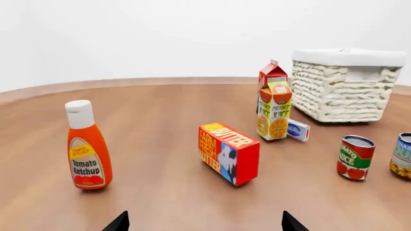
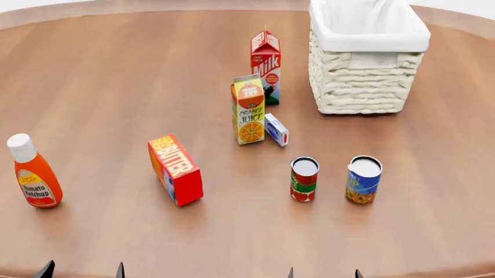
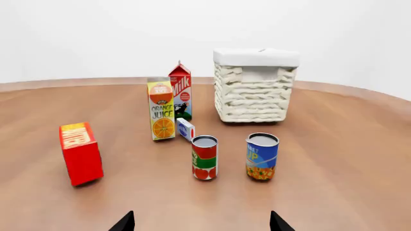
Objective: Pick up the tomato sauce, and put it in the basket.
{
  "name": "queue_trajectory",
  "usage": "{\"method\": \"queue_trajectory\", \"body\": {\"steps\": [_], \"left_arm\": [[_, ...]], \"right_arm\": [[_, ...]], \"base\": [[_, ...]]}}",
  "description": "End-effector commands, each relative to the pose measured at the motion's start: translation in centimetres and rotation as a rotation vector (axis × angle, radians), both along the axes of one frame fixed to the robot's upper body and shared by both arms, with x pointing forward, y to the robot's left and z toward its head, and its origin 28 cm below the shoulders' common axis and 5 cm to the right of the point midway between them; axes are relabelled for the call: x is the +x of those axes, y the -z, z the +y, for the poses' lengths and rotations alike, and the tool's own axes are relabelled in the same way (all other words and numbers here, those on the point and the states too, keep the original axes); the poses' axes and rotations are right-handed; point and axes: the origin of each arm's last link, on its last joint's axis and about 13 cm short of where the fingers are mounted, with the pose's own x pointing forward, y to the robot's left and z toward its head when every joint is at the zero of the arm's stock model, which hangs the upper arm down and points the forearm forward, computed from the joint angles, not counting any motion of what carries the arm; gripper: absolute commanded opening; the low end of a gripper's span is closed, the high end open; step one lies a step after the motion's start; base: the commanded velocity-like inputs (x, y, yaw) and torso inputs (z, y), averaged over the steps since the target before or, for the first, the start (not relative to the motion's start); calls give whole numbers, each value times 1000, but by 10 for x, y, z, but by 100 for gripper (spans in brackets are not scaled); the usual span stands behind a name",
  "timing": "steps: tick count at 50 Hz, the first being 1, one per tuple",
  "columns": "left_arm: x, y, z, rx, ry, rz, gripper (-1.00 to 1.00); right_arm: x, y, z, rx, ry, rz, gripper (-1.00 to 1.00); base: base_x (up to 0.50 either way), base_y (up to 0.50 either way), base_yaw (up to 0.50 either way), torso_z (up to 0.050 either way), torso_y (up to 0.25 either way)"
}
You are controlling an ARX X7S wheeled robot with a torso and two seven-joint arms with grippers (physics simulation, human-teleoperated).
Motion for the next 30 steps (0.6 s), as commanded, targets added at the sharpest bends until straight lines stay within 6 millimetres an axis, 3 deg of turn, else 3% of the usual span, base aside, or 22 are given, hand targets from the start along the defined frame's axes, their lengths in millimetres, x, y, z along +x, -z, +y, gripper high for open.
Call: {"method": "queue_trajectory", "body": {"steps": [1, 11, 23, 30], "left_arm": [[-2, -3, -1, 0, 5, -7, 100], [-21, -42, -1, -17, 23, -168, 100], [-67, -100, -4, 36, 7, -386, 100], [-83, -116, -4, 27, 14, -452, 100]], "right_arm": [[-2, -6, 0, -49, 23, -31, 100], [-21, -44, 0, -18, 32, -163, 100], [-66, -105, 2, 15, 25, -394, 100], [-77, -116, 4, 3, 7, -434, 100]], "base": [[0, 0, 0, 0, 0], [0, 0, 0, 0, 0], [0, 0, 0, 0, 0], [0, 0, 0, 0, 0]]}}
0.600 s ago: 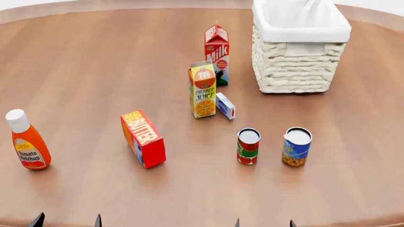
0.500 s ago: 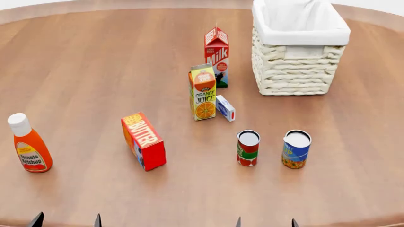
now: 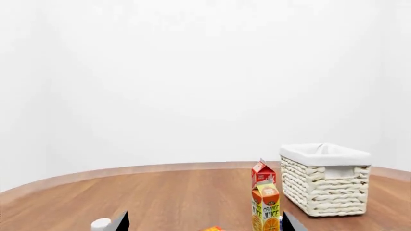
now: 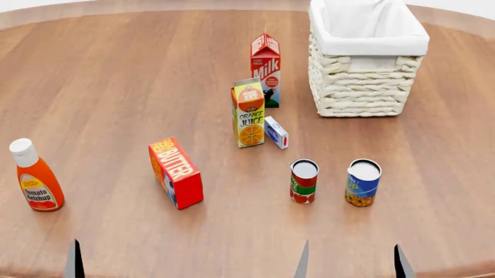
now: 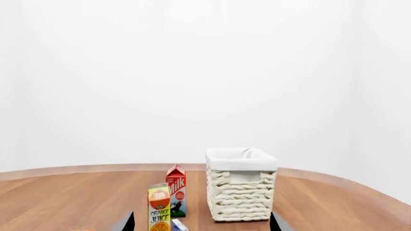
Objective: Pick up the tomato sauce, and put it in the basket.
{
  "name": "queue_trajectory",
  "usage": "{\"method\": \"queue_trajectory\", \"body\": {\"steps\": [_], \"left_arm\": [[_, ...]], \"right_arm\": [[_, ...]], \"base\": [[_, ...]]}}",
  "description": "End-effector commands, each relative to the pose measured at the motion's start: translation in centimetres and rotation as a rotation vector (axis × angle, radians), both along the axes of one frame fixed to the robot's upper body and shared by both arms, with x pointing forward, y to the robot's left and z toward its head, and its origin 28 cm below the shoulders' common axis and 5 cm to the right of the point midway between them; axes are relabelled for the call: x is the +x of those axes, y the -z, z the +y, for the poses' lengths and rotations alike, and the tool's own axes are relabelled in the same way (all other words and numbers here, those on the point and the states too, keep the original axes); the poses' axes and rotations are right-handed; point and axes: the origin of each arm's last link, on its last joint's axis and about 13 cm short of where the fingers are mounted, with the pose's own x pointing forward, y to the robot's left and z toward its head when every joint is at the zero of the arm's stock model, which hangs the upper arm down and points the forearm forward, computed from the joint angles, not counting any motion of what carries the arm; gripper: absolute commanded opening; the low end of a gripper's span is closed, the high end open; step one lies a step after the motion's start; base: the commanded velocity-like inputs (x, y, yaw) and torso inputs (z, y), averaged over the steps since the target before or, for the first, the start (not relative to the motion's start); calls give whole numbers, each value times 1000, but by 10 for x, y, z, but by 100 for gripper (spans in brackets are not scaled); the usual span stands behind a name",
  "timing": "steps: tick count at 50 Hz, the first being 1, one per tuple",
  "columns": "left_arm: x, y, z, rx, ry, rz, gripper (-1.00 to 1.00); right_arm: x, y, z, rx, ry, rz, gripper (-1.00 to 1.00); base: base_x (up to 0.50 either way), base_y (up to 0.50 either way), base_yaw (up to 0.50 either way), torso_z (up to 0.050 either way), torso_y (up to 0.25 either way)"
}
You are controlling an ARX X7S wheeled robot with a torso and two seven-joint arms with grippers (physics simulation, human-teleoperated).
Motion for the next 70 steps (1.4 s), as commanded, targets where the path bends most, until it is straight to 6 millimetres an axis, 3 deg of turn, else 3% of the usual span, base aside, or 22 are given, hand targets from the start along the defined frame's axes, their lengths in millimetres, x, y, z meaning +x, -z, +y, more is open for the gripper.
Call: {"method": "queue_trajectory", "body": {"steps": [1, 70], "left_arm": [[-30, -33, -1, 7, 3, -131, 100], [-27, -29, -4, 36, 25, -107, 100]], "right_arm": [[-26, -29, 3, 5, -24, -110, 100], [-22, -22, 6, -4, -61, -73, 100]], "base": [[0, 0, 0, 0, 0], [461, 0, 0, 0, 0]]}}
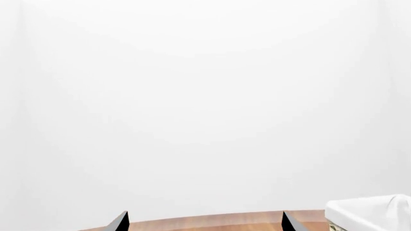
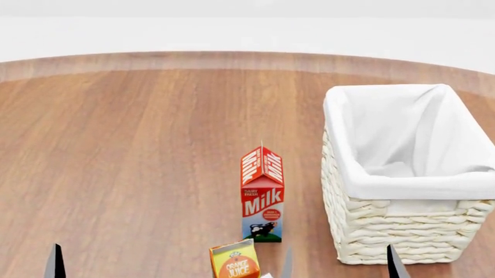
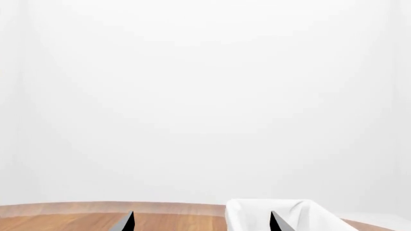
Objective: Pick up the tomato sauce, and put it in the basket.
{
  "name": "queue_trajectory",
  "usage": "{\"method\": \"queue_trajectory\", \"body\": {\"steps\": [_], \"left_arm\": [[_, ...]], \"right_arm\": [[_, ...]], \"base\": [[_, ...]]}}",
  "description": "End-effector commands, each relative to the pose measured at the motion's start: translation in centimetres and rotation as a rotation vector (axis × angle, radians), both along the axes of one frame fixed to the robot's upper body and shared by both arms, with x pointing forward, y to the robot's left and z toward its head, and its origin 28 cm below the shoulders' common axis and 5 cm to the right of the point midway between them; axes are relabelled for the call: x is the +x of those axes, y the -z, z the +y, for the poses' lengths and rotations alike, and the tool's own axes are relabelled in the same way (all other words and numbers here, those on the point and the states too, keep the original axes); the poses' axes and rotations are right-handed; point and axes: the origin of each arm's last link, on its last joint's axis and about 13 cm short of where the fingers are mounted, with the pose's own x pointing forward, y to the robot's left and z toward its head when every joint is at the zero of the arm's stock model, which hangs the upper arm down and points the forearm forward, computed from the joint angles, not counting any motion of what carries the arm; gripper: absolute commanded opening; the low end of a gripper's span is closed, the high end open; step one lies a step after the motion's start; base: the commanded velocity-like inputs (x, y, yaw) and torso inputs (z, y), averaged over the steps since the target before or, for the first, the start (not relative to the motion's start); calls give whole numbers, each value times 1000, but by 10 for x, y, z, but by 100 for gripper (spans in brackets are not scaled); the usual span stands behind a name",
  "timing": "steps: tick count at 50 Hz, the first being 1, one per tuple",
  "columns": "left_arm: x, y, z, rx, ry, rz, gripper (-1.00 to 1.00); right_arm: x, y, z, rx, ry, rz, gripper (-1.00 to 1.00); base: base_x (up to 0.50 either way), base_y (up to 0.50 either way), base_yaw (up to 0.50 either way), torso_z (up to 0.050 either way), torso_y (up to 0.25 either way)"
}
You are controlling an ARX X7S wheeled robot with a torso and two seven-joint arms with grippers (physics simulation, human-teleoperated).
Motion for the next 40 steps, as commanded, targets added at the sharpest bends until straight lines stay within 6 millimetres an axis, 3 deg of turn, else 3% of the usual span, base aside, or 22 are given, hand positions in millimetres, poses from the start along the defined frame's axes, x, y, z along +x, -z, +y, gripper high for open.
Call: {"method": "queue_trajectory", "body": {"steps": [1, 13, 19, 24, 35, 40], "left_arm": [[0, 0, 0, 1, 3, 2, 100], [0, 1, 0, 4, 1, 3, 100], [1, 2, 1, 6, -12, 5, 100], [3, 5, -1, 15, -8, 17, 100], [3, 5, -1, 14, -9, 15, 100], [2, 6, -2, 19, -7, 17, 100]], "right_arm": [[-1, 0, -1, 13, -4, -9, 100], [-3, -2, 0, 42, -11, -21, 100], [-29, -1, -17, -44, -31, -9, 100], [-42, 16, -38, -75, 24, 76, 100], [-73, 45, -56, -102, 84, 265, 100], [-88, 73, -57, -69, 84, 386, 100]], "base": [[0, 0, 0, 0, 0], [0, 0, 0, 0, 0], [0, 0, 0, 0, 0], [0, 0, 0, 0, 0], [0, 0, 0, 0, 0], [0, 0, 0, 0, 0]]}}
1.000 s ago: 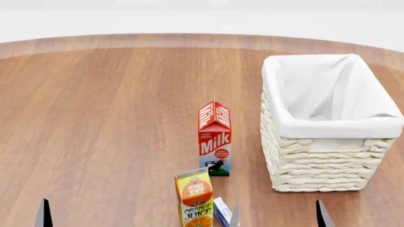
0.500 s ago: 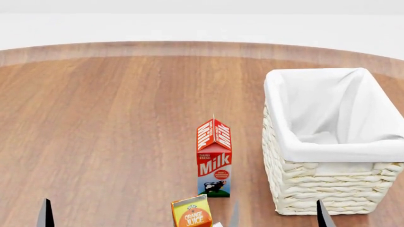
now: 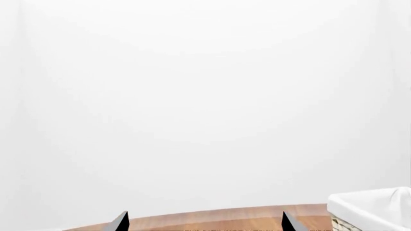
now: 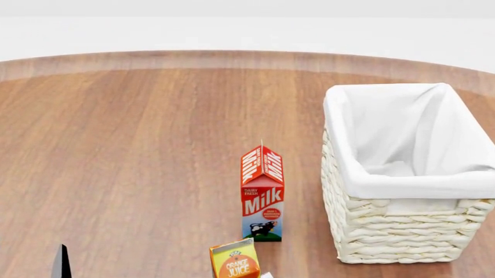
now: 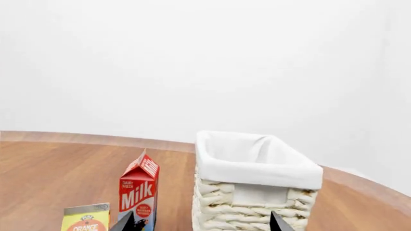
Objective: Pick up the tomato sauce, and put it in the basket.
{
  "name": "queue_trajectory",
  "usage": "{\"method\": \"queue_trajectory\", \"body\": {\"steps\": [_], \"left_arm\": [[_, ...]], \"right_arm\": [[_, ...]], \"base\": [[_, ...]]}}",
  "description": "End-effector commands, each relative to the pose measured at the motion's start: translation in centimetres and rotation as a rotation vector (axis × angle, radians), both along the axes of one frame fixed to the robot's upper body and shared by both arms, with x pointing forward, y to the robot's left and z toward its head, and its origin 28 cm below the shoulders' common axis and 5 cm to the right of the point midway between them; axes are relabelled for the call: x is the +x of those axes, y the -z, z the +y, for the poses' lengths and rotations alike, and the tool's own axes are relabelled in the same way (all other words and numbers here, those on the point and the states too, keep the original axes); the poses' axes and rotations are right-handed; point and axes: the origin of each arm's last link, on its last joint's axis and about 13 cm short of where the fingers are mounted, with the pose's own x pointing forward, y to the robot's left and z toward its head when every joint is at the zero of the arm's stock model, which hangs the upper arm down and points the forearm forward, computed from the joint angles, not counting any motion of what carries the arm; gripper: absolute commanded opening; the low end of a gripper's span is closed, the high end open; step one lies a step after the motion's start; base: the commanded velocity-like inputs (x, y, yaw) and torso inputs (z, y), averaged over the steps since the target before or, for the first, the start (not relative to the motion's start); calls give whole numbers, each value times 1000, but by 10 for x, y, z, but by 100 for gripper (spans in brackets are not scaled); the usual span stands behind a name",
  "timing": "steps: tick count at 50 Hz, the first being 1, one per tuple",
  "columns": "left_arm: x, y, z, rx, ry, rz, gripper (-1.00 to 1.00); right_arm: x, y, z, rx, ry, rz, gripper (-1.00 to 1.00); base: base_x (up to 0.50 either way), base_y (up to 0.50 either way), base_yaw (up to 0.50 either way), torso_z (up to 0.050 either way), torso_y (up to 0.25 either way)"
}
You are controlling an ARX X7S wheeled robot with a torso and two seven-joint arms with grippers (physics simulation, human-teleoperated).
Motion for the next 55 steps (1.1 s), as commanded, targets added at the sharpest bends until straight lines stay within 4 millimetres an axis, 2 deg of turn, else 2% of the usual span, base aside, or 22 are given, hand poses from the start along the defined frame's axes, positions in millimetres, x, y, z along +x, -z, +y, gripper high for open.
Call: {"method": "queue_trajectory", "body": {"steps": [1, 6, 11, 27, 39, 55], "left_arm": [[-1, 1, -1, 5, 2, 3, 100], [-1, 1, -1, -5, 11, 8, 100], [-1, 1, -2, -3, 10, 7, 100], [-1, 1, -2, -3, 10, 9, 100], [0, 2, -2, -2, 11, 13, 100], [1, 5, -4, 1, 19, 26, 100]], "right_arm": [[-32, 37, -13, 17, 34, 187, 100], [-40, 57, -11, 0, 43, 267, 100], [-49, 70, -9, -15, 41, 313, 100], [-50, 82, -7, -4, 41, 335, 100], [-54, 88, 4, -33, -99, 332, 100], [-43, 113, 8, -35, -111, 364, 100]], "base": [[0, 0, 0, 0, 0], [0, 0, 0, 0, 0], [0, 0, 0, 0, 0], [0, 0, 0, 0, 0], [0, 0, 0, 0, 0], [0, 0, 0, 0, 0]]}}
